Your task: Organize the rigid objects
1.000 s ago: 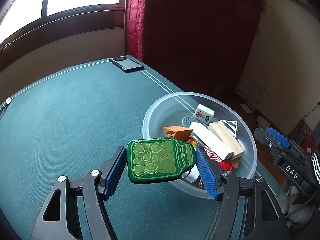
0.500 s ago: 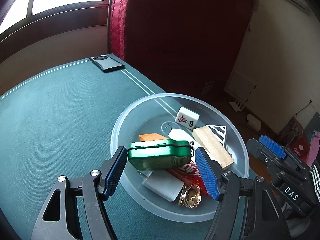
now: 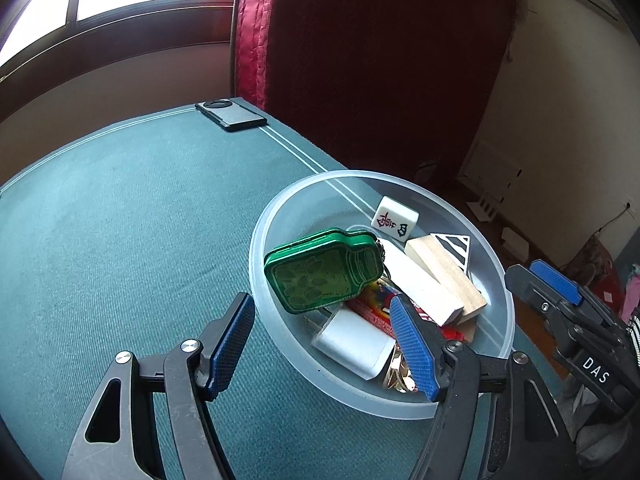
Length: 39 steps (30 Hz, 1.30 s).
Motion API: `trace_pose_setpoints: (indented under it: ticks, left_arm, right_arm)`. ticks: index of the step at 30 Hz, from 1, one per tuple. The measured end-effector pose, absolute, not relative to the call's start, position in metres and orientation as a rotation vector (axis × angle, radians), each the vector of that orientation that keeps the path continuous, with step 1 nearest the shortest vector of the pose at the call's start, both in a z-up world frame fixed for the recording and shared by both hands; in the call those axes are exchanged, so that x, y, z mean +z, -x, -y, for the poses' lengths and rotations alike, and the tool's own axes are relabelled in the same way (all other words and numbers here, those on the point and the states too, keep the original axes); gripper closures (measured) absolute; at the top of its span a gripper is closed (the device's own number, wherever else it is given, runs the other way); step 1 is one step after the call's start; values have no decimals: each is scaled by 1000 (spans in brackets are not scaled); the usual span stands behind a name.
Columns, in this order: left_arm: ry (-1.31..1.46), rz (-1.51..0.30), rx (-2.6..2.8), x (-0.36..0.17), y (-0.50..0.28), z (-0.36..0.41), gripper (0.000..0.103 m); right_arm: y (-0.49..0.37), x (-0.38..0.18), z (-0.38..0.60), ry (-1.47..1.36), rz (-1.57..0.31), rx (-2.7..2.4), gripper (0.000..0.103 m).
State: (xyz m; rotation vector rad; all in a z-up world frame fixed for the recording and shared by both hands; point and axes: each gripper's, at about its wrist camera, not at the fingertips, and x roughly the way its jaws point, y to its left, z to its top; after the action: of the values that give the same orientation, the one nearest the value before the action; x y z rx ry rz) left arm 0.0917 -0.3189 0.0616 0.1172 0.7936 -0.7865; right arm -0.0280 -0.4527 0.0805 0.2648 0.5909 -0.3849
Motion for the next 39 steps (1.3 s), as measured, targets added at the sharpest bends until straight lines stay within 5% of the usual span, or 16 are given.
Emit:
trace_pose_setpoints:
  ticks: [22, 30, 39]
  left_arm:
    - [-148, -815, -633, 48, -120, 321, 27]
    - [-159, -732, -621, 67, -91, 306, 12]
    - [-190, -652, -550, 79, -64, 293, 6]
  right_arm:
    - [25, 81, 440, -231, -596, -362, 23]
    - [31, 82, 435, -228, -599, -348, 4]
    - [33, 78, 419, -179, -646, -295, 1]
